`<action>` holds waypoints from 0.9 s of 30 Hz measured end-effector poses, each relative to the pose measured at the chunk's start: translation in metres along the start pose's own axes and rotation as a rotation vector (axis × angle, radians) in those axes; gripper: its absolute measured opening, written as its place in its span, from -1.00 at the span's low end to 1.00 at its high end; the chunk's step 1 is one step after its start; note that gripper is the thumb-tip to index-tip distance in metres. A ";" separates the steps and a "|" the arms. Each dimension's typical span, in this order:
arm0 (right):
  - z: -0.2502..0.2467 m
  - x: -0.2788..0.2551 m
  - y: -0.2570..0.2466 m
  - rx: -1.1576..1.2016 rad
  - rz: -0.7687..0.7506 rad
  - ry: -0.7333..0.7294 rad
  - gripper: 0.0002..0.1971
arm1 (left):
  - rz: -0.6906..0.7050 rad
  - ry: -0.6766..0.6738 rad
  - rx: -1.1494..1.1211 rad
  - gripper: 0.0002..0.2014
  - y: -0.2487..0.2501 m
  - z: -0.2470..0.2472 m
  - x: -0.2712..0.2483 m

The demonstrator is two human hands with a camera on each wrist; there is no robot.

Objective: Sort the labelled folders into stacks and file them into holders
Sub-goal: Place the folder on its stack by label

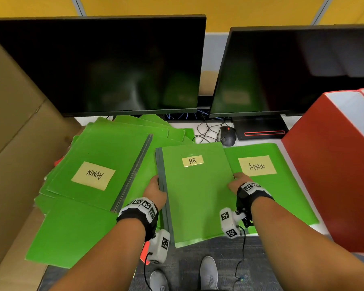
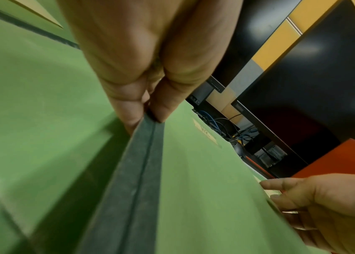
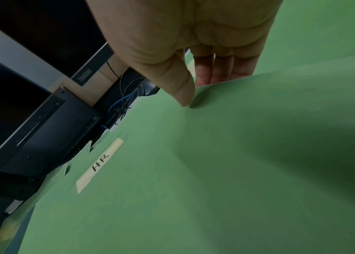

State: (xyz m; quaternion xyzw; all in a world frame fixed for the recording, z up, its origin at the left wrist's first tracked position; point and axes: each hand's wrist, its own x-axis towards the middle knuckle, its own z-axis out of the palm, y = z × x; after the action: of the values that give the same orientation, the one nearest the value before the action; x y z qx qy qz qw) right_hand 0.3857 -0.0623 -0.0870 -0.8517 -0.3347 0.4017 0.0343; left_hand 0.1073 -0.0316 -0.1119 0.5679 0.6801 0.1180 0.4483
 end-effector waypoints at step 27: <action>0.084 -0.039 -0.093 -0.268 -0.486 0.010 -0.57 | -0.271 0.104 0.430 -0.50 -0.058 -0.107 -0.007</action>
State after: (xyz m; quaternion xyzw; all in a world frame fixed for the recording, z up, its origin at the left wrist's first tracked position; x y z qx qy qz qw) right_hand 0.2584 -0.0309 -0.0876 -0.7454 -0.5791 0.3297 0.0185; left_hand -0.0118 -0.0198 -0.0863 0.5471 0.7815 -0.0615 0.2935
